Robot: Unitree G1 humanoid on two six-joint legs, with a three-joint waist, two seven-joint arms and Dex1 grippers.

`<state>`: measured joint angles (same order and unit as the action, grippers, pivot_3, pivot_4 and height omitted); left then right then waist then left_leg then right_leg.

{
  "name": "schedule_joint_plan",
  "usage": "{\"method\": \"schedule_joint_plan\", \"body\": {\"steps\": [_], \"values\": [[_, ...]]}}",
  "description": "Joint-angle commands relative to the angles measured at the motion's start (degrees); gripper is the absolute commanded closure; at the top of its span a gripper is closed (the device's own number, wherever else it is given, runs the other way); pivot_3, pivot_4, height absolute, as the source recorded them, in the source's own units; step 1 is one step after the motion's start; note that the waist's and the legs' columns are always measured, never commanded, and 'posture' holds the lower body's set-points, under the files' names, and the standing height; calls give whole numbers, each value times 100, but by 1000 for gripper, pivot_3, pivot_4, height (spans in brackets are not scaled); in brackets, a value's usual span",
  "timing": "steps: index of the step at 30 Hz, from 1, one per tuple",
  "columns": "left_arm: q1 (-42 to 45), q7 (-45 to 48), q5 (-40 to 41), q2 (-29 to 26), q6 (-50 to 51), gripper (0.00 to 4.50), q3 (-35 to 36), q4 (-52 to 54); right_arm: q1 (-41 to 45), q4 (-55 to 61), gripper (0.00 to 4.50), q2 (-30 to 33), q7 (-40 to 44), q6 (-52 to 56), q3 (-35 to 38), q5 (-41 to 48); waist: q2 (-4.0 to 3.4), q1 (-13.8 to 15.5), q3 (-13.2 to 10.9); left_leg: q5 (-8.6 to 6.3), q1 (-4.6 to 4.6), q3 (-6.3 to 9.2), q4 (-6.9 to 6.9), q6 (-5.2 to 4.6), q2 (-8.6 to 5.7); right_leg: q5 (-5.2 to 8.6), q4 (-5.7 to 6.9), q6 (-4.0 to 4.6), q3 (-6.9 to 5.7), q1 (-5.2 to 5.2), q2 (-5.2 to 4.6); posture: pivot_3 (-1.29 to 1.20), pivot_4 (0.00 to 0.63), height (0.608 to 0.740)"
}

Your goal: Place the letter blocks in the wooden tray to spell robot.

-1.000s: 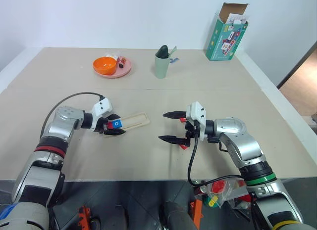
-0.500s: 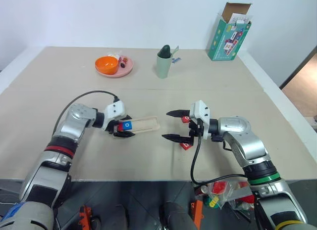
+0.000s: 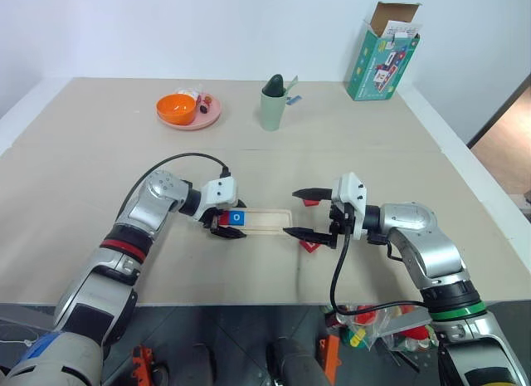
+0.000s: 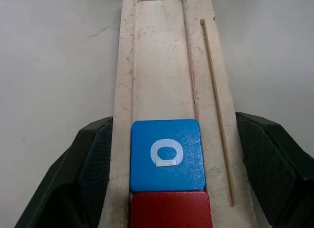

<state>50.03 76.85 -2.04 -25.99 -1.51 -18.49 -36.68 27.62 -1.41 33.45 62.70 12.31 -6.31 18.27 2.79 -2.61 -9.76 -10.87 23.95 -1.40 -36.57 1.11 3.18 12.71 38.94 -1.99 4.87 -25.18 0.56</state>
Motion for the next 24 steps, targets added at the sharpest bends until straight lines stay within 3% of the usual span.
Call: {"method": "schedule_joint_plan", "body": {"steps": [1, 7, 8, 9, 18, 24], "values": [[46, 72, -163, -36, 3, 1294, -130, -52, -2, 250, 0, 63, -17, -27, 184, 93, 0, -1, 0, 0, 0, 1, 0, 0, 0, 0, 0, 0, 0, 0, 0, 0, 150, 740], [41, 118, -62, -8, 369, 1294, -70, -4, 11, 196, 0, 67, -1, -63, 172, 71, 0, -2, 0, 0, -1, 2, 0, 0, 0, 0, 0, 0, 0, 0, 1, 0, 150, 740], [37, 157, -30, -19, 520, 257, -57, 53, 38, 167, 0, 63, 10, -75, 164, 63, 0, -2, 0, 0, -1, 2, 0, 0, 0, 0, 0, 0, 0, 0, 2, 0, 150, 740], [23, 204, -6, -41, 630, 14, -51, 123, 61, 145, 0, 59, 19, -79, 159, 61, 0, -3, 0, 0, -1, 2, 0, 0, 0, 0, 0, 0, 0, 0, 2, 0, 150, 740], [47, 317, 145, -529, 545, 14, 264, 627, 256, -56, 0, 220, 364, -146, 142, 42, -3, -26, -3, 0, 0, 3, 5, 0, 4, 0, 1, 2, 1, -6, 7, 0, 150, 740], [-662, 748, 1286, -1095, 1408, 14, 905, 2379, 543, -558, 0, 689, 1177, -454, 17, -79, -9, -31, -7, -1, 7, 3, 6, 0, 5, 4, 0, 3, 1, -9, 5, 0, 150, 740]]}}
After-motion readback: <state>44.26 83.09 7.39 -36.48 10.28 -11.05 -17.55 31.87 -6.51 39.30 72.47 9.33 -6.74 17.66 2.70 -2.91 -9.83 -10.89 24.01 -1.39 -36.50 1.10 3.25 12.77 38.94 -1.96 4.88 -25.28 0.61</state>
